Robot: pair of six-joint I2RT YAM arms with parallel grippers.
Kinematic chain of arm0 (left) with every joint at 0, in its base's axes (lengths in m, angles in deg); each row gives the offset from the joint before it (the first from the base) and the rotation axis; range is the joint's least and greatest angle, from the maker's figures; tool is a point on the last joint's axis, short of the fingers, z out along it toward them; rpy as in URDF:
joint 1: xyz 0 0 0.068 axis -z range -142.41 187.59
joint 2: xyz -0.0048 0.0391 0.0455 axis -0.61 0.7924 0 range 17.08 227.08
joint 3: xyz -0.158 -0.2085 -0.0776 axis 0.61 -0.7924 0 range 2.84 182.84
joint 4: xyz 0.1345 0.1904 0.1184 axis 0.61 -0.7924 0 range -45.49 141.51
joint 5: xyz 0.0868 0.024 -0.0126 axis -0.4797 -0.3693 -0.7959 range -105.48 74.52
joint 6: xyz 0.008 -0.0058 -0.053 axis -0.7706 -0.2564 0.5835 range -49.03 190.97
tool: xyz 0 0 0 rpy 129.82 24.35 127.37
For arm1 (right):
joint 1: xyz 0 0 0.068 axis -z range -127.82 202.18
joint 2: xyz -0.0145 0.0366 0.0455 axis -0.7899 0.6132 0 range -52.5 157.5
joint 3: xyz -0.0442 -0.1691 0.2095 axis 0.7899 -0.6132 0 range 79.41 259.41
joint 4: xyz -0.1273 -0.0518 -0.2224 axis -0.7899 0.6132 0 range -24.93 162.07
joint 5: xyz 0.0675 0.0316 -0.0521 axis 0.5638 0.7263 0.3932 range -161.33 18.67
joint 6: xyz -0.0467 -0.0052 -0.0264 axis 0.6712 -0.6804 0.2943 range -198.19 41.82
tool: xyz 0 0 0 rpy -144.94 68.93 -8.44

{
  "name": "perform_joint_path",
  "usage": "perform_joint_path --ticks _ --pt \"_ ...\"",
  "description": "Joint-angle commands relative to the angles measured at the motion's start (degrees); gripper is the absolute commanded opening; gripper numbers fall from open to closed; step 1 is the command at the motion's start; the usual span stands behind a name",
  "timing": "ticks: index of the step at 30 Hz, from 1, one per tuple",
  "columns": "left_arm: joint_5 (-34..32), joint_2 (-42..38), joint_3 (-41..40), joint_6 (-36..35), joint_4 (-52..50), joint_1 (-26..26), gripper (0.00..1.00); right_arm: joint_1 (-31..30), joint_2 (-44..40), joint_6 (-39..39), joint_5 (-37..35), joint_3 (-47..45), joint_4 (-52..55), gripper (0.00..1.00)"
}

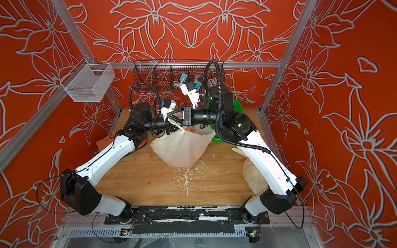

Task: Place the peach into a plastic bag & tie a knot
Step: Adjust the plastic bag at the center of the board.

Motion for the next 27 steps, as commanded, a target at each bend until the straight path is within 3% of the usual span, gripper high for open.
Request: perform_joint_path --ticks 1,5,10,13,15,20,27 --pt "-0.85 -3.37 -4.45 0.10 -0.92 -1.94 0.55 0.25 0.94 1.95 -10.05 0.22 -5.01 0.00" --pt "-0.98 -10.91 -6.65 0.48 -3.82 -7.47 0.74 1.53 2.48 2.74 -11.27 -0.01 -2.27 0.00" --pt "-2.00 -15.91 -3.45 -8.16 -16.94 -9.11 0.84 3.02 4.12 -0.12 -8.77 -0.92 -4.06 0.00" --pt "-5.99 -18.08 -3.44 -11.49 -20.39 -11.23 0.90 3.73 4.72 -0.82 -7.36 -0.10 -4.33 0.00" --pt "-4.67 -17.81 -1.68 -12.99 -23.20 -12.00 0.93 3.91 5.07 -1.15 -6.64 0.30 -4.51 0.00" --pt "1.75 -16.26 -0.31 -7.87 -16.82 -11.88 1.00 4.05 5.87 -3.19 -4.56 0.34 -6.02 0.00" --pt "-8.45 -15.07 -2.54 -9.70 -7.51 -6.59 1.00 3.52 6.07 -5.14 -3.37 0.23 -7.98 0.00"
